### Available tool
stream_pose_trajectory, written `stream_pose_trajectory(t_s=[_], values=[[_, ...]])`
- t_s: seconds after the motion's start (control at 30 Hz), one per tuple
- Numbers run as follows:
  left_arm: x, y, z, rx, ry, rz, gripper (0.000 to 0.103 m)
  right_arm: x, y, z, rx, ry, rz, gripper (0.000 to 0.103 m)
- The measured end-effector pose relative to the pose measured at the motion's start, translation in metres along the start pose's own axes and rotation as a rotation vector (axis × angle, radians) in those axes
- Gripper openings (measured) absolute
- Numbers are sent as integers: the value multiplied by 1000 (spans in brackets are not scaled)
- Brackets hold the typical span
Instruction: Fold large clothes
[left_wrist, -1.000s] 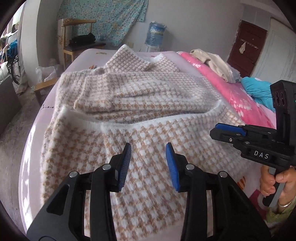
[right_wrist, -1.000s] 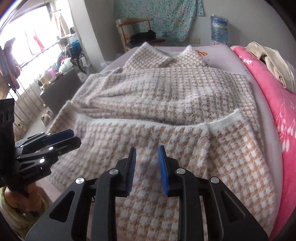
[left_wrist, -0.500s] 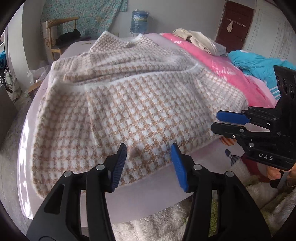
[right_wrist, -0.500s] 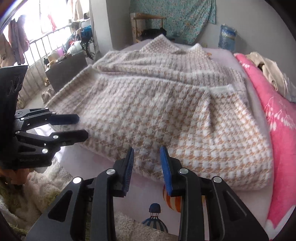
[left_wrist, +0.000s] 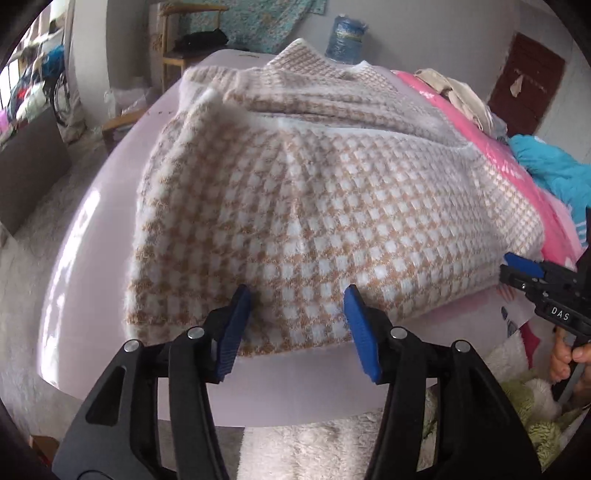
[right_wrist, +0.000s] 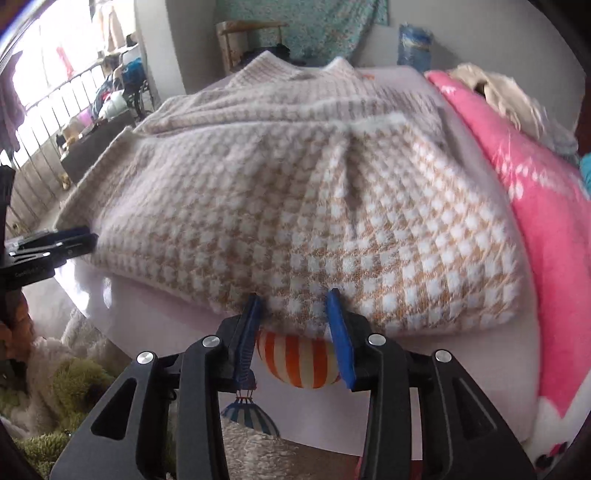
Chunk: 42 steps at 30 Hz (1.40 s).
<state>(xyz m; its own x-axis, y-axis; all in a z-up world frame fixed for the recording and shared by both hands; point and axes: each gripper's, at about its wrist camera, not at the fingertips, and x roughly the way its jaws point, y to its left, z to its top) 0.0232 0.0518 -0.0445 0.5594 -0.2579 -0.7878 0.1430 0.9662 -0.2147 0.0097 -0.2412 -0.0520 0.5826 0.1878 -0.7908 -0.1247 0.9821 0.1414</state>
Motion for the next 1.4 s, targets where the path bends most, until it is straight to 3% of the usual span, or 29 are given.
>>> stream_pose_trajectory(t_s=[0.07,0.17,0.23,0.3,0.37,0.47,0.53,0.6,0.67,0.83,0.93,1.07,1.2,1.27,1.4], values=[[-12,0,6,-2,-16,-7,49,-11,0,6,-6,-4,-18,36],[-28,4,11,27,-95,50,54,-23,-16,9,37,-54,-62,36],[-15,20,11,-5,-49,102,54,-7,-36,6,103,-8,-78,36],[-3,34,7,-50,-27,74,49,1,-47,4,151,2,-34,36],[-9,30,10,-35,-39,80,50,-9,-42,12,124,6,-64,36],[-11,28,9,-17,-42,85,50,-30,-52,20,141,-77,-111,36],[-8,32,7,-34,-42,75,50,-20,-73,17,191,-45,-155,36],[-8,33,7,-50,-48,67,50,-3,-92,9,255,-8,-114,29],[-8,32,8,-50,-43,64,50,-8,-90,15,241,4,-127,28],[-27,31,15,-30,-77,39,51,-38,-93,36,282,-100,-99,32],[-28,23,29,24,-111,9,55,-30,-98,51,288,-109,-83,34],[-6,16,54,47,-106,15,55,-8,-102,65,367,-81,45,34],[23,27,71,-17,-79,64,55,26,-102,72,305,-22,-58,33],[24,32,76,-47,-97,54,55,26,-103,76,307,-18,-57,29],[15,31,82,-60,-97,40,55,11,-90,88,286,-25,-77,31]])
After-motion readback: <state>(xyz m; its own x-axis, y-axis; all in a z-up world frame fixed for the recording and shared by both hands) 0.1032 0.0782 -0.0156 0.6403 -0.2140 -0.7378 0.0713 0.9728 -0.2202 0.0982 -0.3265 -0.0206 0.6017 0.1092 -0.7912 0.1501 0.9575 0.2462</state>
